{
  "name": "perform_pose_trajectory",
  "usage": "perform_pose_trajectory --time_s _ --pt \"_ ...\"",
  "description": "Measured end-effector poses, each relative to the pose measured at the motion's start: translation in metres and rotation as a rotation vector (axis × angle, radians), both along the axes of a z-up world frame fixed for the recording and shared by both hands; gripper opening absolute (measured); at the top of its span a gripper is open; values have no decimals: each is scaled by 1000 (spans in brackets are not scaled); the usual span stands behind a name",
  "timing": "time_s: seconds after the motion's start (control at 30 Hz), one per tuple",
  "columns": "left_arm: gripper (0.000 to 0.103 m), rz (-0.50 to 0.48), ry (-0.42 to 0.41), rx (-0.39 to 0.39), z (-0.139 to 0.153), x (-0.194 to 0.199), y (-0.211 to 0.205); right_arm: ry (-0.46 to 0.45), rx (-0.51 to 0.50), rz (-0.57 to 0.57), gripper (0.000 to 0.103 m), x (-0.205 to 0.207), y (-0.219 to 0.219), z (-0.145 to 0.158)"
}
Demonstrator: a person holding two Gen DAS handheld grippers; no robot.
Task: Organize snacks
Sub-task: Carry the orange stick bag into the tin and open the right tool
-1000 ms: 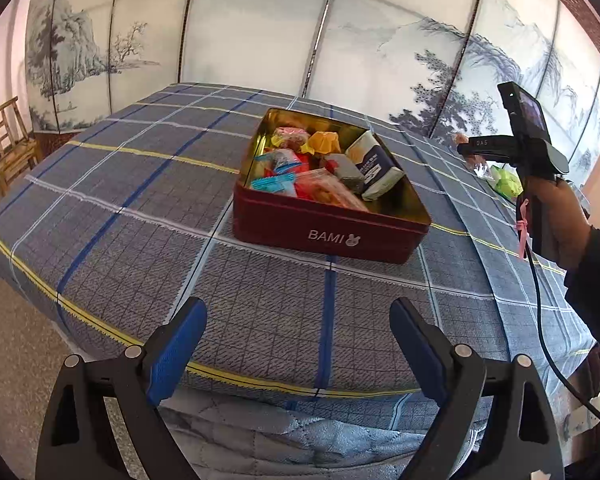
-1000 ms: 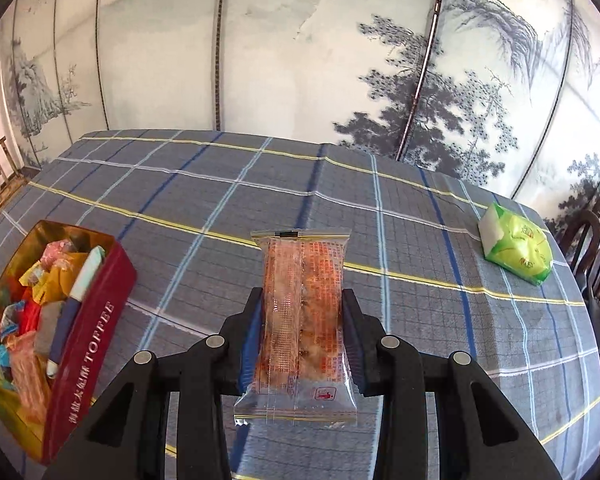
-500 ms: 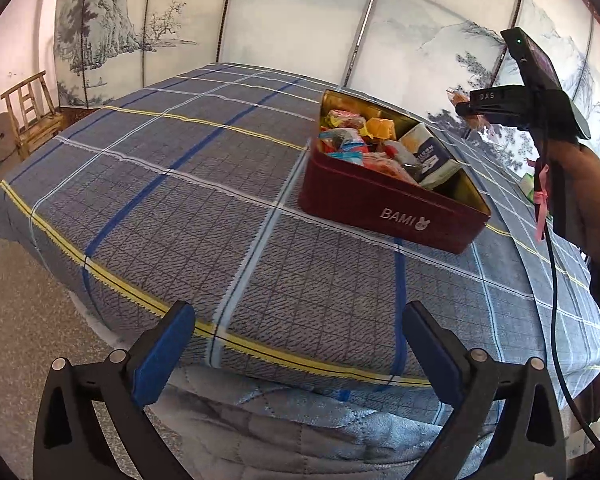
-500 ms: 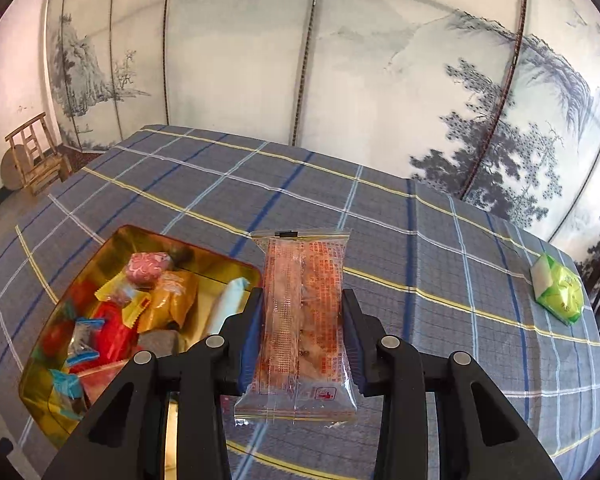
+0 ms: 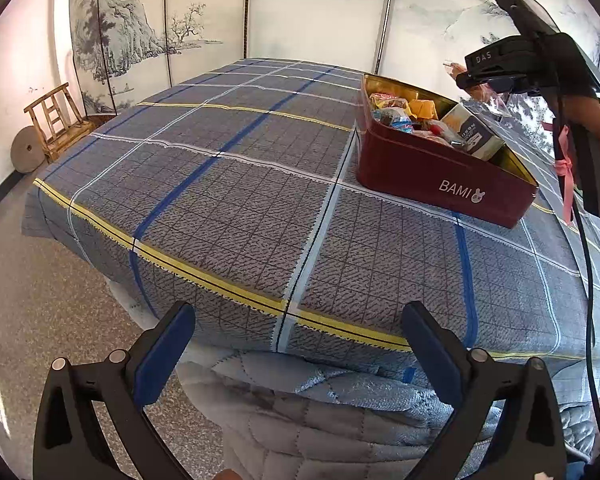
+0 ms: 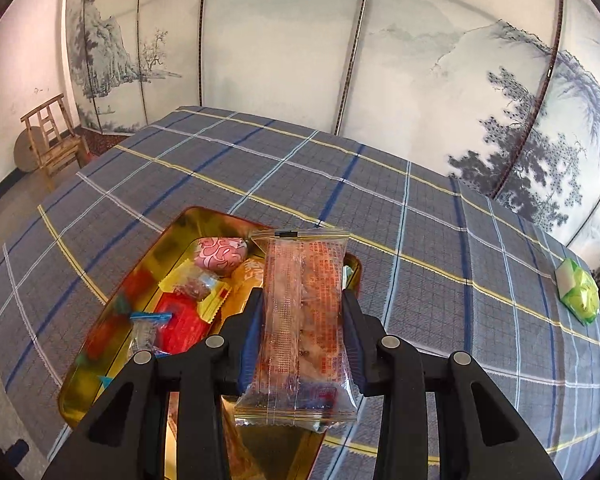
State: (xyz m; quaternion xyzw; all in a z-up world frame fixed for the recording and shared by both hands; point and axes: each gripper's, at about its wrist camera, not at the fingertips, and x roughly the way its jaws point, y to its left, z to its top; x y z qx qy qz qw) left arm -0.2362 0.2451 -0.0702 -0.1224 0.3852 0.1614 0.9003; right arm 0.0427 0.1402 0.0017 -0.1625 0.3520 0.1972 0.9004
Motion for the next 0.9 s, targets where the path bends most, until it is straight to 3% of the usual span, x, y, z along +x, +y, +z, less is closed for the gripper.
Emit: perform_pose_trajectory --time_s 0.53,0.9 --pt "102 -25 17 -8 -9 -9 1 11 -55 22 38 -18 30 -12" --pt "102 -10 31 -5 -12 -13 4 73 -56 19 38 -13 34 -31"
